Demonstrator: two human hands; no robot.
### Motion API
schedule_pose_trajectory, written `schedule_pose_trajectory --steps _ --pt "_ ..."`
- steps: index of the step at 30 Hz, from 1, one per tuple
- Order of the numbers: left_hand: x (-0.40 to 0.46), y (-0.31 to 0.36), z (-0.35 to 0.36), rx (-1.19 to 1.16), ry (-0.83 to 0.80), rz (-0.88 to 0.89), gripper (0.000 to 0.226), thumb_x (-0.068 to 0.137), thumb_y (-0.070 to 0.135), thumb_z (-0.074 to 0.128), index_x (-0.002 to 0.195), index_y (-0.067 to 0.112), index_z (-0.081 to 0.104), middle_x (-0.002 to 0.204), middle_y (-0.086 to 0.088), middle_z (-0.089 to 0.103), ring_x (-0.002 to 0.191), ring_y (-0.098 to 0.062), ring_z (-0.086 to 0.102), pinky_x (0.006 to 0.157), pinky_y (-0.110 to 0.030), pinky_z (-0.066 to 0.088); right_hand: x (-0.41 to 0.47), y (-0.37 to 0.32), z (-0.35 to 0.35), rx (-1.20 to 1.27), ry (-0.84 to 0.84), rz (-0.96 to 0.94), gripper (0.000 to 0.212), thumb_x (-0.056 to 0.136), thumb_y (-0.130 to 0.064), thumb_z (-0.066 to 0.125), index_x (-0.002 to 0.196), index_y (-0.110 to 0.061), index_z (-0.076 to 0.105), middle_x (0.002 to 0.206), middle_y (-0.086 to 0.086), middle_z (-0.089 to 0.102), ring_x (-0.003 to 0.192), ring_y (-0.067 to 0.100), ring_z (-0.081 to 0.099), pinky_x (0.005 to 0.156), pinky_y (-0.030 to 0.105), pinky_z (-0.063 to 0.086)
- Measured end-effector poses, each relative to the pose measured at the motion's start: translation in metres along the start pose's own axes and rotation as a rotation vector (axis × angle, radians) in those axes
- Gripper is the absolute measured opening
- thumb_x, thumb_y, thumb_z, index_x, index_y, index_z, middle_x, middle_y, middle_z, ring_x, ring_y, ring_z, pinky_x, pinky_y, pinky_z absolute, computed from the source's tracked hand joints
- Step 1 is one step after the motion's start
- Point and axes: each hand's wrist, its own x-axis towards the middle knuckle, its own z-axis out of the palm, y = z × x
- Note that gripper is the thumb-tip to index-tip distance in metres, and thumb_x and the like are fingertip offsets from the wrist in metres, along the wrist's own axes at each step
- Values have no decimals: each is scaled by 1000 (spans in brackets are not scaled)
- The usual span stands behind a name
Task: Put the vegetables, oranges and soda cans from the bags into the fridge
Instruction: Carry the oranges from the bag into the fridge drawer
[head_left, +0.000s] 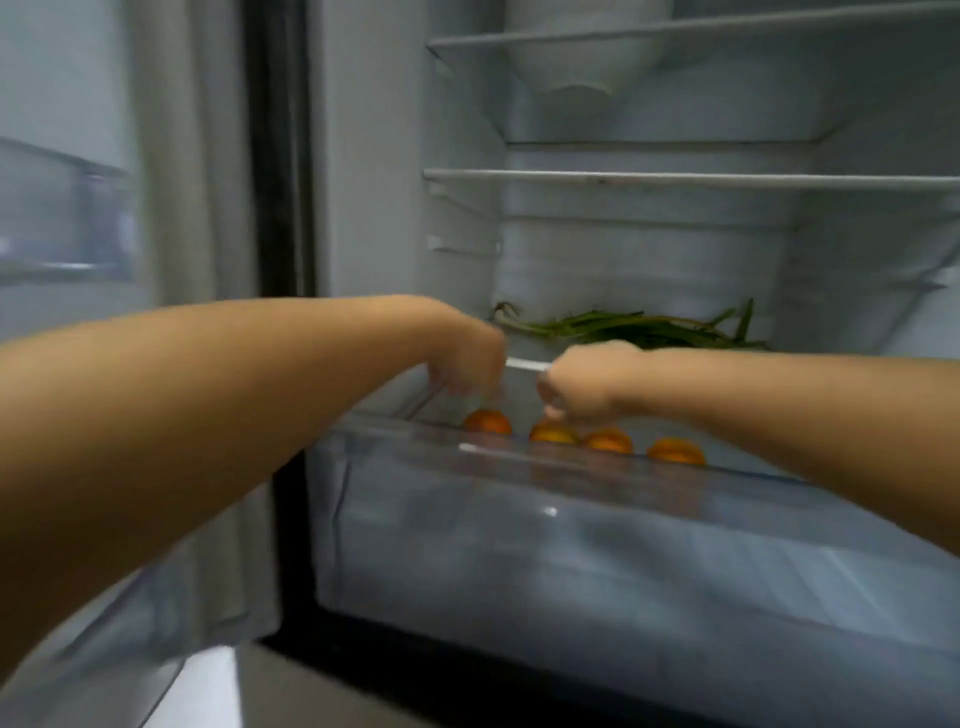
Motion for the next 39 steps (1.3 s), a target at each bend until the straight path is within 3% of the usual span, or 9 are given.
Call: schedule_pose_trajectory --steps 4,8,12,15,18,23,28,31,39 --pt "-89 7 3 -188 578 -2 23 87 25 52 104 15 65 107 -11 67 102 -31 60 85 -34 49 -38 -30 -36 87 333 72 32 94 -33 42 118 -15 52 117 13 61 104 33 59 68 32 37" --pt "-169 -5 36 -301 758 -82 21 88 26 51 104 16 60 104 -8 65 97 -28 59 80 -34 48 -77 -76 -49 104 556 -11 30 93 -32 42 117 -15 47 114 9 58 103 32 60 65 35 32" --pt "-249 -21 73 -324 664 -124 16 86 24 53 96 16 62 100 -10 66 95 -30 60 80 -35 49 -110 -134 -61 53 635 -161 23 90 -26 47 108 -13 54 104 11 61 95 32 64 68 34 26" --pt "-319 -38 108 -303 579 -154 16 88 26 53 99 18 61 101 -7 66 95 -27 60 78 -36 49 -136 -196 -79 45 651 -289 14 65 -21 67 72 -12 59 63 9 61 53 27 64 54 30 33" --pt "-397 -66 140 -217 527 -254 19 90 30 50 103 20 59 104 -2 62 95 -23 58 76 -33 45 -161 -269 -97 57 690 -399 25 50 -25 79 60 -16 57 51 3 56 38 23 56 49 26 25" --pt "-571 -133 188 -118 448 -498 20 91 29 49 103 15 58 105 -6 60 95 -27 57 75 -33 44 -210 -431 -138 237 624 -587 11 73 -21 64 79 -13 61 73 10 64 61 31 66 56 28 33" --pt "-789 -192 237 65 241 -734 25 94 30 45 113 17 54 115 -2 57 104 -22 54 79 -32 44 -280 -616 -185 370 544 -846 20 94 -25 40 105 -14 52 102 7 60 90 31 61 66 31 27" --pt "-891 -220 250 96 171 -907 30 96 32 42 121 18 50 118 -2 56 105 -22 54 77 -31 42 -317 -700 -217 458 517 -967 23 96 -27 36 109 -14 50 106 6 59 93 30 59 73 34 37" --pt "-1006 -286 301 101 27 -1096 30 95 32 42 117 13 50 118 -7 56 106 -26 54 74 -36 43 -331 -849 -279 547 350 -1066 33 97 -25 34 126 -14 47 121 7 57 99 27 59 72 32 42"
